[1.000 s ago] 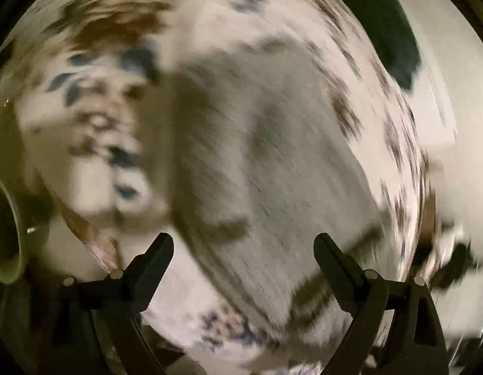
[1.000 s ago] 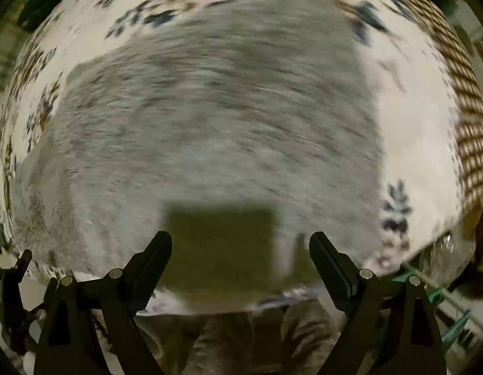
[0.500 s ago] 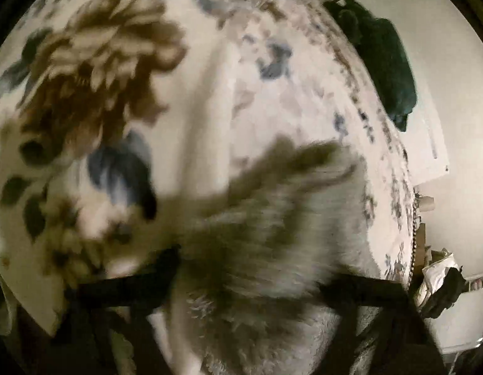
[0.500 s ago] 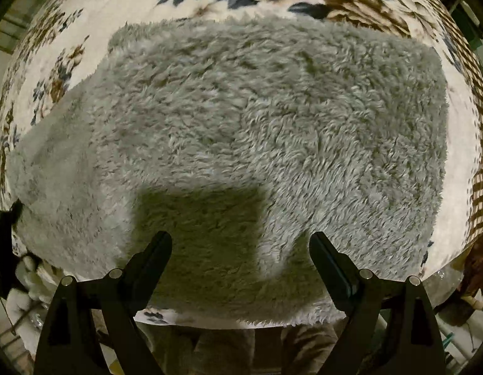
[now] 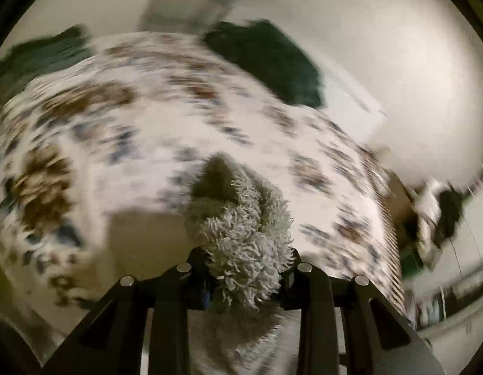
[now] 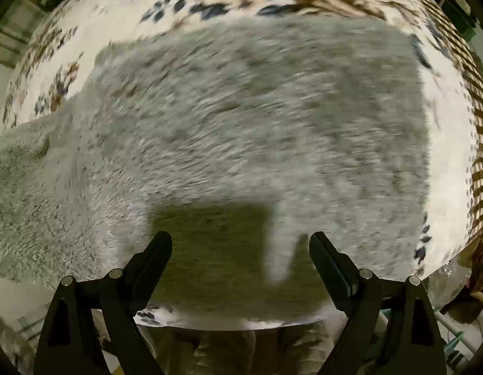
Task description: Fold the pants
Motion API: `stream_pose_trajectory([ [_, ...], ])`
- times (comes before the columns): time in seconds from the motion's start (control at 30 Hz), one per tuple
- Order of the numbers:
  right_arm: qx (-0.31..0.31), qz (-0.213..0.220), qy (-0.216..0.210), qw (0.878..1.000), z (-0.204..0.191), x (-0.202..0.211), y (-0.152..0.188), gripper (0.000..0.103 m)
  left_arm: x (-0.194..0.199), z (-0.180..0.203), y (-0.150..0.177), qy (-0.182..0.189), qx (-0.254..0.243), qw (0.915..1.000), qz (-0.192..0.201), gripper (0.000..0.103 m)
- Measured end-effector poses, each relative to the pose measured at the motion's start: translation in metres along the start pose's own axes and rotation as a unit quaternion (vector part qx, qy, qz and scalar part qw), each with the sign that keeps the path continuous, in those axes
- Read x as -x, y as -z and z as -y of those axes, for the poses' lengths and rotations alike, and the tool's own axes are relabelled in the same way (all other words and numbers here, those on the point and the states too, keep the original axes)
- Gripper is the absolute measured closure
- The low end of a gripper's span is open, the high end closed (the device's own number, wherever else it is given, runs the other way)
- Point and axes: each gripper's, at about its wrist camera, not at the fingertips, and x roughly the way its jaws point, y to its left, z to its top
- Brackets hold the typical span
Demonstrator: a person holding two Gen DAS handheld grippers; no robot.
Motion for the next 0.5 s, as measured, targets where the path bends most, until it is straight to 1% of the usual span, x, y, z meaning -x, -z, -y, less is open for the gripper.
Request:
stream_pose_trajectory([
  [0.07, -0.012, 0.007, -0.005, 1.000, 0.021, 0.010, 0.000, 0.011, 0.001, 0.050, 0.009, 0.040, -0.029, 0.9986, -0.020, 0.077],
  [0.13, -0.028, 0.014, -0.005, 1.000, 0.048, 0.021, 0.001, 0.011, -0.004, 0.094, 0.024, 0.066, -0.057, 0.9955, -0.039, 0.077],
  [0.2, -0.048, 0.019, -0.004, 0.999, 0.078, 0.030, 0.004, 0.011, -0.018, 0.136, 0.045, 0.094, -0.075, 0.9902, -0.071, 0.078],
  [0.23, -0.057, 0.021, -0.003, 0.998, 0.094, 0.034, 0.006, 0.011, -0.029, 0.161, 0.062, 0.105, -0.084, 0.9862, -0.097, 0.078],
  [0.3, -0.075, 0.023, 0.005, 0.997, 0.128, 0.041, 0.008, 0.011, -0.046, 0.193, 0.087, 0.110, -0.107, 0.9808, -0.120, 0.078],
  [0.37, -0.093, 0.024, 0.015, 0.995, 0.166, 0.047, 0.010, 0.011, -0.069, 0.221, 0.119, 0.102, -0.131, 0.9744, -0.152, 0.078],
  [0.4, -0.101, 0.024, 0.019, 0.994, 0.183, 0.049, 0.013, 0.011, -0.079, 0.229, 0.132, 0.098, -0.134, 0.9721, -0.165, 0.078],
  [0.43, -0.106, 0.023, 0.021, 0.994, 0.197, 0.050, 0.009, 0.011, -0.094, 0.238, 0.150, 0.090, -0.142, 0.9683, -0.185, 0.078],
  [0.47, -0.110, 0.020, 0.024, 0.993, 0.211, 0.050, 0.006, 0.011, -0.101, 0.243, 0.159, 0.086, -0.146, 0.9661, -0.195, 0.078],
  [0.5, -0.115, 0.019, 0.027, 0.993, 0.226, 0.051, 0.008, 0.011, -0.113, 0.247, 0.171, 0.080, -0.150, 0.9619, -0.214, 0.077],
])
